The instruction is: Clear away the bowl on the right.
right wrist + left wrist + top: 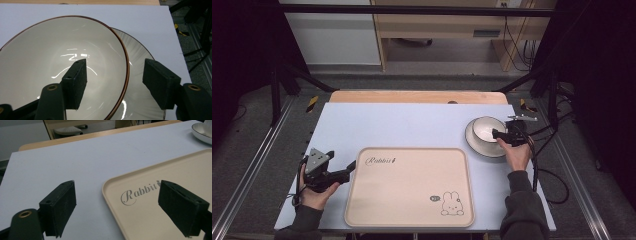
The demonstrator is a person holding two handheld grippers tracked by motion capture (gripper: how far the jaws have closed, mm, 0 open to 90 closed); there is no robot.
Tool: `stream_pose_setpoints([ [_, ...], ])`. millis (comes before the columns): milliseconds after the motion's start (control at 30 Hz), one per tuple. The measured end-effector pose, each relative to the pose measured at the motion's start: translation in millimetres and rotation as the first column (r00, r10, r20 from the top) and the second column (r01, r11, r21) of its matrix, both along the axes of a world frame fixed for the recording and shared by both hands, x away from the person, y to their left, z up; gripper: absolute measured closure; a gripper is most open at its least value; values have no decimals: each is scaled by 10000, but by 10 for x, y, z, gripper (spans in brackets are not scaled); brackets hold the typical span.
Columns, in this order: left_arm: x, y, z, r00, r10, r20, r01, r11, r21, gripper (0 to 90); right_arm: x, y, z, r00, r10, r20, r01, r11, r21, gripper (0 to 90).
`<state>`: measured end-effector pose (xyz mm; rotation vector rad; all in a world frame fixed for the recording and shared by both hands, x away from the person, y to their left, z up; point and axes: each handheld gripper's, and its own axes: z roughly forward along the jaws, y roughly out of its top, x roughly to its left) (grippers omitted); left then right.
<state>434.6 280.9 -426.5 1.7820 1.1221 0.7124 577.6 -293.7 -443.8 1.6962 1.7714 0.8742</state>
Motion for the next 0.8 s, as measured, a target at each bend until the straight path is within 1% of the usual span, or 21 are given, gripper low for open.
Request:
stream_pose_setpoints([
  [67, 3, -1, -2, 10000, 3, 14, -3, 10000, 8, 144, 8, 0, -5, 10000, -20, -73, 20, 10000, 96, 374],
  [133, 3, -2, -3, 10000, 4, 8, -4, 10000, 12, 145, 15, -5, -11, 9999, -71, -133, 72, 9999, 101, 389],
  [167, 4, -2, -4, 10000, 7, 7, -7, 10000, 8, 145, 18, -12, -12, 9998, -53, -180, 53, 10000, 30, 398],
  [200, 4, -1, -4, 10000, 5, 0, -5, 10000, 13, 145, 22, -14, -16, 9998, -68, -166, 69, 9999, 77, 408],
  [267, 5, -1, -6, 10000, 5, -5, -5, 10000, 13, 146, 32, -15, -21, 9991, -141, -391, 149, 9997, 198, 455],
  [300, 6, -1, -8, 10000, 4, -10, -4, 10000, 11, 146, 32, -15, -21, 9991, -141, -391, 149, 9997, 198, 455],
  [333, 7, -1, -8, 10000, 4, -12, -4, 10000, 23, 146, 43, -16, -31, 9986, -180, -491, 189, 9997, 175, 484],
  [367, 7, -1, -10, 10000, 10, -18, -10, 10000, 16, 146, 43, -16, -31, 9986, -180, -491, 189, 9997, 175, 484],
  [400, 8, -1, -10, 10000, 10, -22, -10, 10000, 10, 146, 46, -11, -32, 9980, -225, -583, 241, 9993, 274, 497],
  [467, 8, -1, -11, 10000, 11, -24, -11, 10000, 14, 146, 52, -27, -39, 9975, -162, -686, 176, 9997, 195, 526],
  [500, 8, -1, -11, 10000, 7, -24, -7, 10000, 20, 146, 59, -24, -44, 9973, -236, -698, 255, 9993, 274, 542],
  [533, 8, -2, -11, 10000, 11, -25, -10, 10000, 18, 147, 62, -30, -47, 9968, -236, -758, 253, 9995, 211, 556],
  [567, 8, -2, -11, 10000, 7, -22, -7, 10000, 11, 147, 69, -21, -46, 9956, -314, -886, 351, 9986, 399, 582],
  [600, 8, -2, -11, 10000, 7, -21, -7, 10000, 17, 147, 69, -21, -46, 9956, -314, -886, 351, 9986, 399, 582],
  [633, 9, -1, -11, 10000, 11, -29, -11, 10000, 21, 147, 74, -35, -58, 9955, -192, -923, 216, 9995, 248, 595],
  [700, 9, 0, -12, 10000, 13, -32, -13, 10000, 27, 147, 87, -32, -59, 9946, -222, -1016, 256, 9991, 330, 623],
  [767, 10, 2, -13, 10000, 19, -39, -19, 10000, 25, 147, 94, -34, -57, 9941, -205, -1061, 233, 9994, 254, 650],
  [800, 11, 3, -13, 10000, 26, -41, -26, 10000, 23, 147, 98, -26, -53, 9939, -270, -1074, 307, 9990, 330, 667],
])
